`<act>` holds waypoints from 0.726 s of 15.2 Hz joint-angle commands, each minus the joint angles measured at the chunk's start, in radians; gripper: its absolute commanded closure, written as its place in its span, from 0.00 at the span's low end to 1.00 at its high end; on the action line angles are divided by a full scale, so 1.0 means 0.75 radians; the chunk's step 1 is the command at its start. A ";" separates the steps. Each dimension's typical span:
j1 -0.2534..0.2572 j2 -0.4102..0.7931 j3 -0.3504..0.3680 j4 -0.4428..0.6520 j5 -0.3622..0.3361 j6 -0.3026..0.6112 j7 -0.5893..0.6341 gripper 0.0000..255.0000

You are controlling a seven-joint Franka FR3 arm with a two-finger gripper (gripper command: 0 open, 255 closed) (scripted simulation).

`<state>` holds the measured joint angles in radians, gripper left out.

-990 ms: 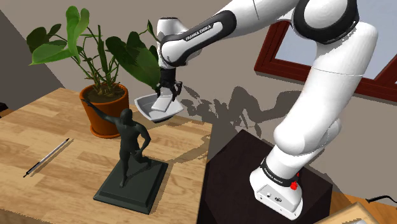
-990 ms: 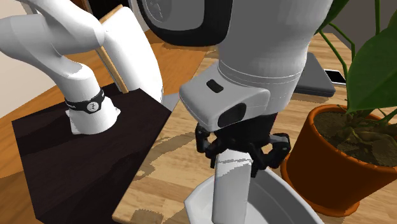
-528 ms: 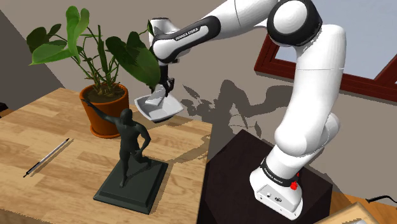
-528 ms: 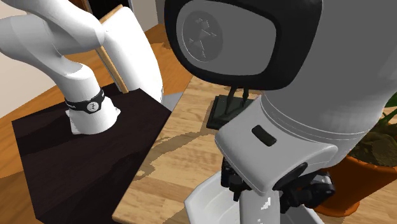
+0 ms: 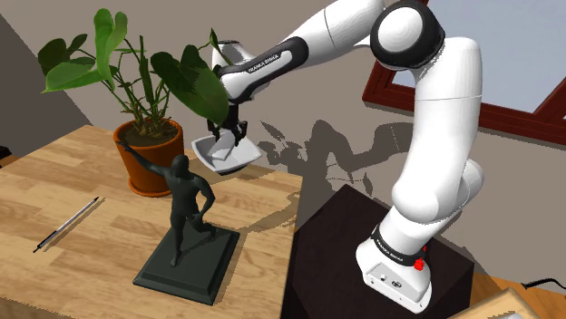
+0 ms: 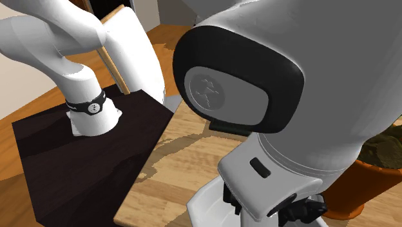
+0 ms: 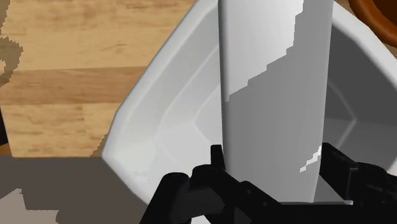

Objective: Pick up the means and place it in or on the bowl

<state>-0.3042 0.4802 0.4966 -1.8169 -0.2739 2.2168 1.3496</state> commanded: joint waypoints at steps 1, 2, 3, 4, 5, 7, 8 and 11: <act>0.004 0.016 -0.007 -0.014 -0.011 0.029 0.008 1.00; 0.007 0.027 -0.011 -0.017 -0.018 0.042 0.012 1.00; 0.009 0.035 -0.014 -0.019 -0.023 0.052 0.015 1.00; 0.009 0.034 -0.014 -0.020 -0.023 0.052 0.015 1.00; 0.009 0.034 -0.014 -0.019 -0.023 0.052 0.015 1.00; 0.009 0.035 -0.014 -0.019 -0.023 0.052 0.015 1.00; 0.009 0.035 -0.014 -0.019 -0.023 0.052 0.015 1.00; 0.009 0.034 -0.014 -0.020 -0.023 0.052 0.015 0.00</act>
<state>-0.2976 0.5059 0.4861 -1.8318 -0.2911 2.2555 1.3607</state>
